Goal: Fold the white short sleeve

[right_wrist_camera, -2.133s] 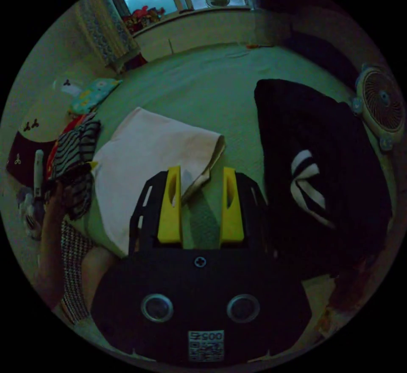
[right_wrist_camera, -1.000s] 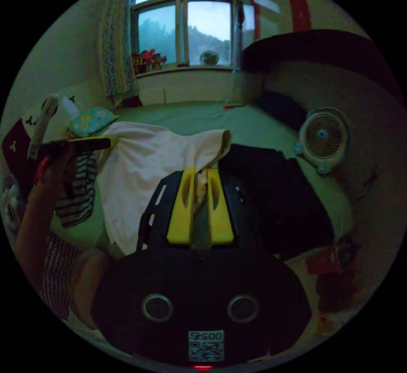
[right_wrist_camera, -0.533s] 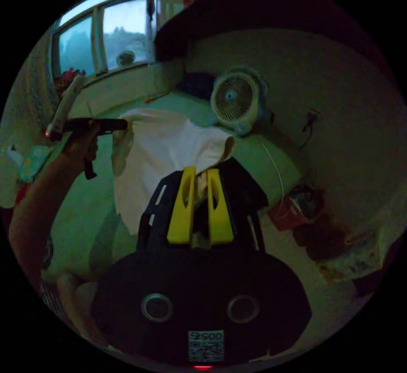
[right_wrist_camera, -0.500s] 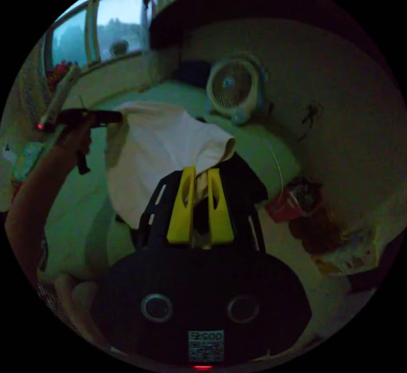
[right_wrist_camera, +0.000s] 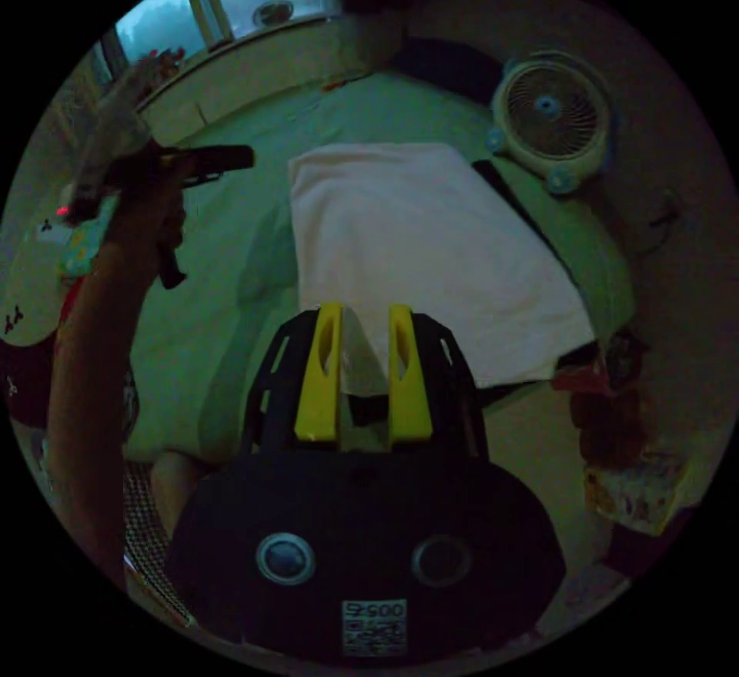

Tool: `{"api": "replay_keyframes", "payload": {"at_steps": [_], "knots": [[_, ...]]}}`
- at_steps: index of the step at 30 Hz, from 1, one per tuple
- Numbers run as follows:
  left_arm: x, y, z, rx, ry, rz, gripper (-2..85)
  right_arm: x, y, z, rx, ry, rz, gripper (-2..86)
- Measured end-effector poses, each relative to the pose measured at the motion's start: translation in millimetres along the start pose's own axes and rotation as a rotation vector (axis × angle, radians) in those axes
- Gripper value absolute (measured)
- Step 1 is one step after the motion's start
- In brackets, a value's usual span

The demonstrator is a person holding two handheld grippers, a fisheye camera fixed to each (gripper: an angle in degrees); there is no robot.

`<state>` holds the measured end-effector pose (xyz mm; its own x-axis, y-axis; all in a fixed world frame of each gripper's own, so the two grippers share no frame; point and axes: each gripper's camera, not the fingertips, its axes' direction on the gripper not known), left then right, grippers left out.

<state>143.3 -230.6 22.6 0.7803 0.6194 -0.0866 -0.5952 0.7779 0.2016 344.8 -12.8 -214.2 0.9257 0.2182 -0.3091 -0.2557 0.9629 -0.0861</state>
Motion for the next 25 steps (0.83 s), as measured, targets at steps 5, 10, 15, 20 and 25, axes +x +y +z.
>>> {"api": "replay_keyframes", "payload": {"at_steps": [5, 10, 15, 20, 25], "knots": [[-64.6, 95.5, -9.4, -0.043, 0.047, -0.105, 8.5, -26.5, 0.5, 15.1, -0.052, -0.062, -0.001, 6.9], [-175.5, 239.0, -31.5, -0.100, -0.033, -0.305, 9.3, -89.7, 22.4, 9.1, -0.022, -0.157, -0.098, 7.7], [-254.8, 360.1, -61.5, -0.131, -0.108, -0.475, 10.0, -195.3, 29.8, 24.6, -0.057, -0.231, -0.288, 7.5], [-304.4, 445.5, -58.0, -0.179, -0.093, -0.581, 12.2, -316.2, 32.1, 31.3, -0.044, -0.285, -0.512, 7.8], [-347.9, 496.5, -18.4, -0.280, -0.020, -0.629, 12.9, -386.4, 27.6, 36.6, -0.040, -0.302, -0.635, 7.3]]}}
